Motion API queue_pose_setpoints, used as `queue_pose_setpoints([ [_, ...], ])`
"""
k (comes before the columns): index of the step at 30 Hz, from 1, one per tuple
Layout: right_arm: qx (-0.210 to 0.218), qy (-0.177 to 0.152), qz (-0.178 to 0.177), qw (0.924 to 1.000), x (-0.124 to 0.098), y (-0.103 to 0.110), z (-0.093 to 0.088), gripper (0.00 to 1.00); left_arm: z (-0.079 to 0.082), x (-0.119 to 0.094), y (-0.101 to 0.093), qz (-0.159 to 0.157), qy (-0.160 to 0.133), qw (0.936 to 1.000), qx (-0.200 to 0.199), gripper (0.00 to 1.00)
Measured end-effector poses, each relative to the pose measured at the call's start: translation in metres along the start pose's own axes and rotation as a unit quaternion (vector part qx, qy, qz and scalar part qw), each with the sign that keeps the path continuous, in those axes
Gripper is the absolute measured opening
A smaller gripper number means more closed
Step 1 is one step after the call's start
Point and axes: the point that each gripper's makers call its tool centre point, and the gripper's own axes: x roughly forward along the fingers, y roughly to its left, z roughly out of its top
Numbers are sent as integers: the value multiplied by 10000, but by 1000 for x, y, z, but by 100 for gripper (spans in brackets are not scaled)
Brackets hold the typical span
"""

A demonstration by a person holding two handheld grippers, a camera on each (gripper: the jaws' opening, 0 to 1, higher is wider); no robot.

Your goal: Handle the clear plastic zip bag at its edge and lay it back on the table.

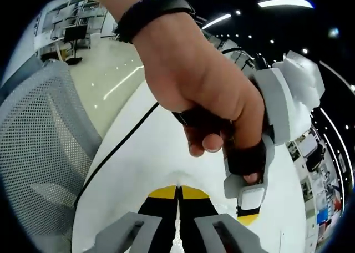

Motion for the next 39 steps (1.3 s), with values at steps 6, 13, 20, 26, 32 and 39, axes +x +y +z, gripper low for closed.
queue_pose_setpoints([
  [6, -142, -3, 9, 9999, 0, 2, 1, 0, -5, 0, 1, 45, 87, 9999, 36, 18],
  [13, -323, 16, 45, 9995, 0, 5, 2, 0, -4, 1, 0, 37, 165, 9999, 15, 11],
  [20, -383, 8, 71, 9992, 0, 7, 4, 0, -9, 7, 2, -10, 325, 9995, -8, 2],
  [26, -451, 55, 89, 9989, 0, 10, 0, 0, -8, 8, 9, 49, 353, 9993, -88, 0],
  [32, -448, 130, 78, 9989, -1, 10, -9, 0, -2, -1, 20, 169, 221, 9990, -353, 0],
  [39, -393, 269, 12, 9989, -5, 5, -22, 0, 0, -10, 31, 271, 64, 9975, -644, 0],
])
